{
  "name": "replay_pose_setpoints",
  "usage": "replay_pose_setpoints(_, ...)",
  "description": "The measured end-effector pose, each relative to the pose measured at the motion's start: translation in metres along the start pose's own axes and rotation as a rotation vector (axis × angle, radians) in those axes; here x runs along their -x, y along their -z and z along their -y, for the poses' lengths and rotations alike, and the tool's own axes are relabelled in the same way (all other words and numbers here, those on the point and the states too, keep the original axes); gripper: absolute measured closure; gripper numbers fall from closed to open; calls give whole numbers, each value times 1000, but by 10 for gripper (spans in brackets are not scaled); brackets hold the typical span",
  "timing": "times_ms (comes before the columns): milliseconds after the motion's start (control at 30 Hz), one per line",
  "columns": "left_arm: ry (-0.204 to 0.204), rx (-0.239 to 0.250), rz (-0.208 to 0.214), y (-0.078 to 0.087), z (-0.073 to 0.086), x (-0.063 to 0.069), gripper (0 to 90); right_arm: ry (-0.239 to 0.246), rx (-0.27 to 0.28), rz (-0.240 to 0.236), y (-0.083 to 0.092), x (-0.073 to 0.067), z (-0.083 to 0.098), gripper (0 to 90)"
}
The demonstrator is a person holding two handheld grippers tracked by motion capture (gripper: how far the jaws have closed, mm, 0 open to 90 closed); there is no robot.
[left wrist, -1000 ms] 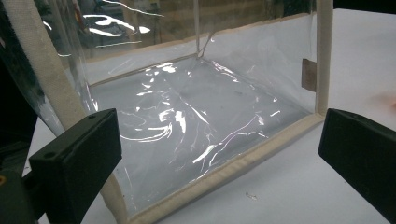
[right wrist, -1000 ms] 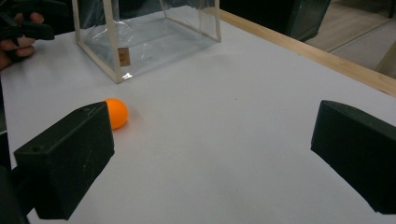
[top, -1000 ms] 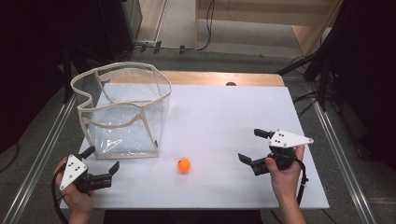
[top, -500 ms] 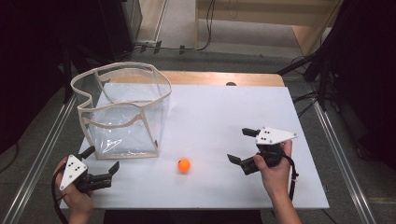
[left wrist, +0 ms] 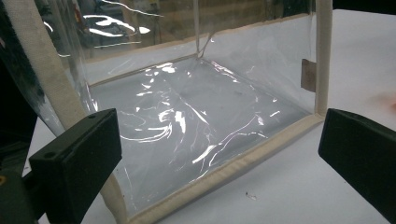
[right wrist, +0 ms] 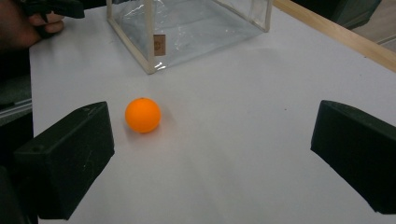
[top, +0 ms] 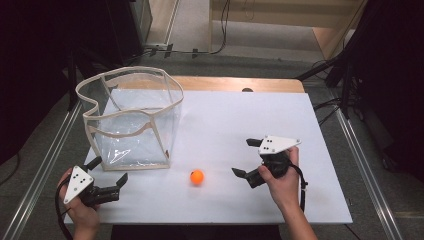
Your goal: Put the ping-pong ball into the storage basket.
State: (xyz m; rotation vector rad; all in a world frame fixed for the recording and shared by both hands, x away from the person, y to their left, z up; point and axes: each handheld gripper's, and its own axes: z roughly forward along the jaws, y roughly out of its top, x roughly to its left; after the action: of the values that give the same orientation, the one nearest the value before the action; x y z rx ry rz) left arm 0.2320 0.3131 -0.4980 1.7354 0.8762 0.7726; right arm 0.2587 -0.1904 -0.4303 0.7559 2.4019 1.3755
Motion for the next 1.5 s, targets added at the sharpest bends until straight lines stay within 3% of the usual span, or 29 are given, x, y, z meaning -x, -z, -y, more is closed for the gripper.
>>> replay_pose_setpoints(867,5,2,4,0,0,-1,0,72,-66,-92,-42,-18,-23,0)
replay_pose_setpoints(1200,4,2,6,0,0,-1,0,105,-108,-125,-57,-25,-31,0)
replay_pose_setpoints(1500,4,2,7,0,0,-1,0,107,-154,-151,-71,-31,-32,0)
